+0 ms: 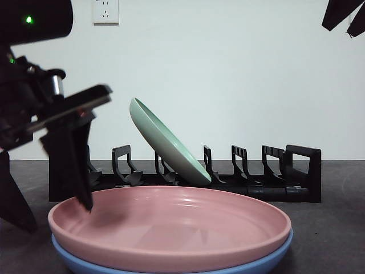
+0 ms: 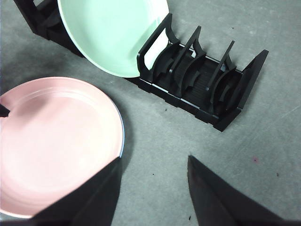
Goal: Place the plate
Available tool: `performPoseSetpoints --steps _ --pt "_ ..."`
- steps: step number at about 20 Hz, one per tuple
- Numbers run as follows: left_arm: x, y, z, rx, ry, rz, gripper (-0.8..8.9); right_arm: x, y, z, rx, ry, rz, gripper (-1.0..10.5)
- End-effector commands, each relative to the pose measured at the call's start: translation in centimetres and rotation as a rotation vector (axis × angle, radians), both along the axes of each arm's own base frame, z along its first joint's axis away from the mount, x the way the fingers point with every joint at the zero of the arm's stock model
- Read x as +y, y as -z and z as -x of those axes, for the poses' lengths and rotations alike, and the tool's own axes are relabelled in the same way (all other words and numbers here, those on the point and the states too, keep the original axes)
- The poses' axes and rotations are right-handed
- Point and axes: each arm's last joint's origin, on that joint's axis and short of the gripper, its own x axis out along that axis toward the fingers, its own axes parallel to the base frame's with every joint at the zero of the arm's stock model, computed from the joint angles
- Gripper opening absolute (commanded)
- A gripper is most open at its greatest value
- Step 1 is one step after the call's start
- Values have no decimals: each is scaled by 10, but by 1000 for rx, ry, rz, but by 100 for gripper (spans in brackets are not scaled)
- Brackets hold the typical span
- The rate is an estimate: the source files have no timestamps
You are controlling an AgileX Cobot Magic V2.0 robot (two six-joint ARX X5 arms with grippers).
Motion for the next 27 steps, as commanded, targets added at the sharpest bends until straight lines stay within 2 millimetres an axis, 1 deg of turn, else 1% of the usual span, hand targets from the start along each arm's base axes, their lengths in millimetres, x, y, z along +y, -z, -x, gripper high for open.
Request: performPoseSetpoints --steps 1,3,5,8,12,15,18,20,24,27 --pt "0 -15 -1 -53 33 -56 350 2 -4 0 -3 2 -23 216" --pt "8 -29 -1 -93 39 -127 348 2 -4 0 -2 2 -23 216" --pt "19 -46 0 -141 64 -160 344 3 -4 -1 4 -7 -27 216" --pt "43 -77 8 -216 77 -179 344 12 -1 -7 34 -43 -47 216" --pt "83 -114 28 -282 44 -254 344 37 5 -30 100 -146 -142 215" --pt "106 -134 48 -334 -12 -277 344 61 5 -55 148 -178 -143 216" --pt "120 -144 65 -321 -83 -290 344 90 -6 -84 177 -215 -126 216" --pt "123 -145 72 -290 -99 -301 344 109 -16 -103 203 -232 -100 216" --pt "125 -144 74 -260 -106 -310 344 147 -29 -140 263 -241 -45 216" --pt "125 -144 74 -262 -106 -310 344 170 -31 -163 265 -244 -31 216"
